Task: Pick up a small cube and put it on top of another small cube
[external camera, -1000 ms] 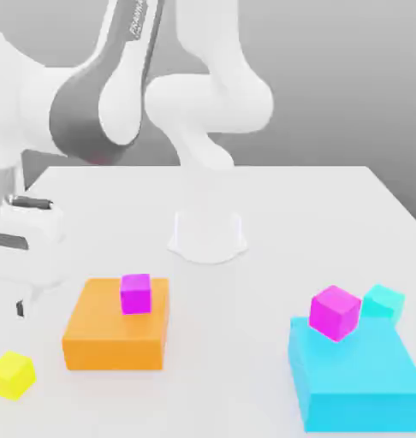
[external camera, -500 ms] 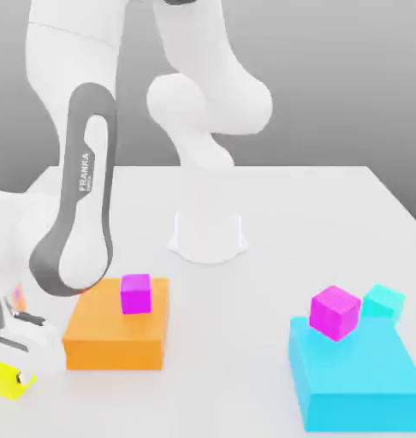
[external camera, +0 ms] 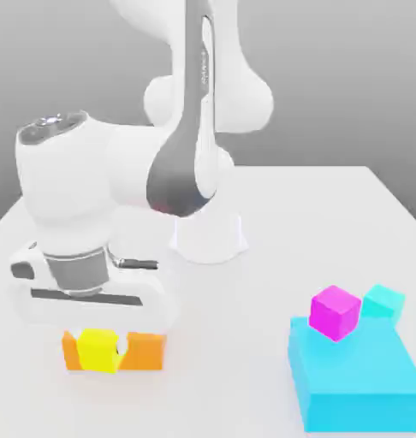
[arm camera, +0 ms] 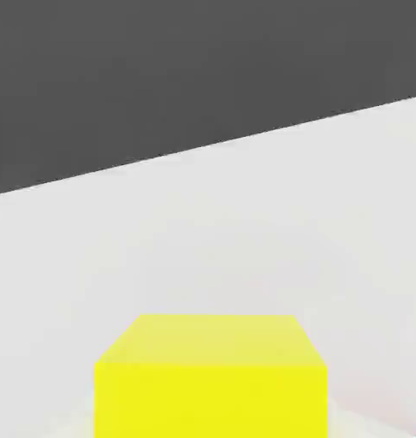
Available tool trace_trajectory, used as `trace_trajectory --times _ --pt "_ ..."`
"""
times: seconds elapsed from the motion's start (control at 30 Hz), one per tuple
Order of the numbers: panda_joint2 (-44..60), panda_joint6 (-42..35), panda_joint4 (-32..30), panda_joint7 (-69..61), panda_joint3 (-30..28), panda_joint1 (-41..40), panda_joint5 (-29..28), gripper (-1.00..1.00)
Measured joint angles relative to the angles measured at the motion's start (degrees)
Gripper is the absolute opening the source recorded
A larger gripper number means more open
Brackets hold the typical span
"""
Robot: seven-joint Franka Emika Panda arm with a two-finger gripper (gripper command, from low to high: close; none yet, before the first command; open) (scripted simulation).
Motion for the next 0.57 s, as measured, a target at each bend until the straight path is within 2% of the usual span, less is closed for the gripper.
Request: trace_trajectory --times 0.1,0.27,0.43,0.47,0.57 --pt "-6.8 -3.5 -2.9 7.2 5.2 8.9 -1.8 -1.0" --pt "-16.3 -8.3 -7.5 18.3 14.8 15.5 -4.9 -1.0" --pt "-9.8 0.8 -10.2 21.6 17.3 16.1 -7.5 -1.0" --pt "-8.7 2.1 -10.5 21.9 17.4 16.1 -7.8 1.0" --pt "-8.7 2.1 -10.5 21.9 17.4 16.1 -7.8 1.0"
